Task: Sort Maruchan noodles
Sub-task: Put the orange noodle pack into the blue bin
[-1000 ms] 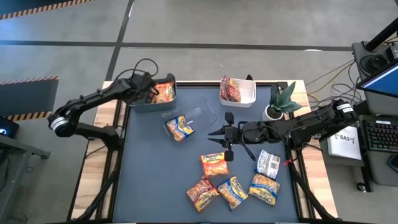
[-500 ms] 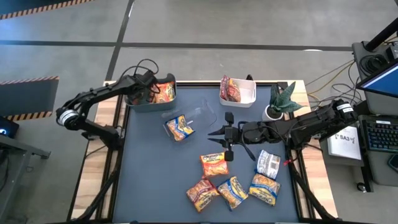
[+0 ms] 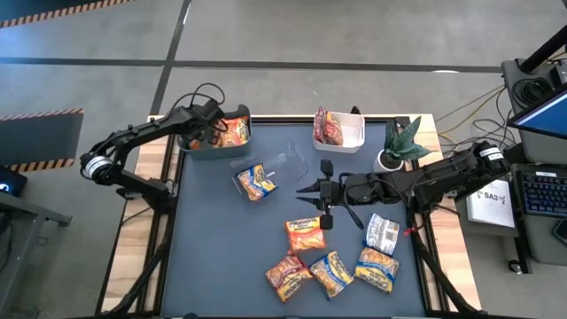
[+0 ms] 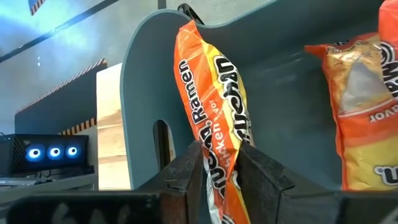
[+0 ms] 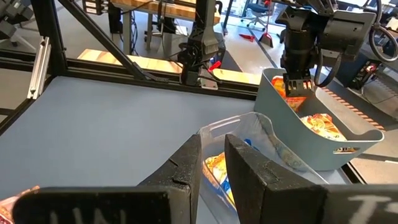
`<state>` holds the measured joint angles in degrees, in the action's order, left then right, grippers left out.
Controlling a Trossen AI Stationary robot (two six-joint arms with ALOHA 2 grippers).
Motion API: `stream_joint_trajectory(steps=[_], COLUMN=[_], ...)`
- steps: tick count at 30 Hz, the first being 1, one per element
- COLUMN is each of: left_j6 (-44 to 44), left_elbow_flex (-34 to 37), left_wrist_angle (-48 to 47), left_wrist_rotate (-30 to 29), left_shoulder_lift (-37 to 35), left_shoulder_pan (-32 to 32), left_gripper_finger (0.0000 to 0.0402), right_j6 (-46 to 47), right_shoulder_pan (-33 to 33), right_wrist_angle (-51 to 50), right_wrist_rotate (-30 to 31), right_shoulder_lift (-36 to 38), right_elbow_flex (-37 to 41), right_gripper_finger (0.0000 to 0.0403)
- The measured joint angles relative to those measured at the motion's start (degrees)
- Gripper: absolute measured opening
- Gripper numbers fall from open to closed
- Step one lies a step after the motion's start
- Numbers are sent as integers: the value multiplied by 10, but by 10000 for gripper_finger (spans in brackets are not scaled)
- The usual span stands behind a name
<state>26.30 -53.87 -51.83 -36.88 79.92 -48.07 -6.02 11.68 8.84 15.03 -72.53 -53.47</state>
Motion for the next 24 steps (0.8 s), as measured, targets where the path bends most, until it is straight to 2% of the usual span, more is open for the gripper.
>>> stream_joint_trajectory(steps=[6, 24], left_j6=[2, 17], left_elbow_flex=[-4, -17], left_wrist_angle=[-11, -83], left_wrist_rotate=[-3, -82], left_shoulder_lift=[0, 26], left_shoulder_pan=[0, 12], left_gripper_finger=[81, 57], right_j6=[0, -2], right_shoulder_pan=[0, 0], right_wrist_angle=[0, -1], right_wrist_rotate=[0, 0], right_shoulder_lift=[0, 0], right_elbow_flex=[0, 0], right_gripper_finger=[61, 68])
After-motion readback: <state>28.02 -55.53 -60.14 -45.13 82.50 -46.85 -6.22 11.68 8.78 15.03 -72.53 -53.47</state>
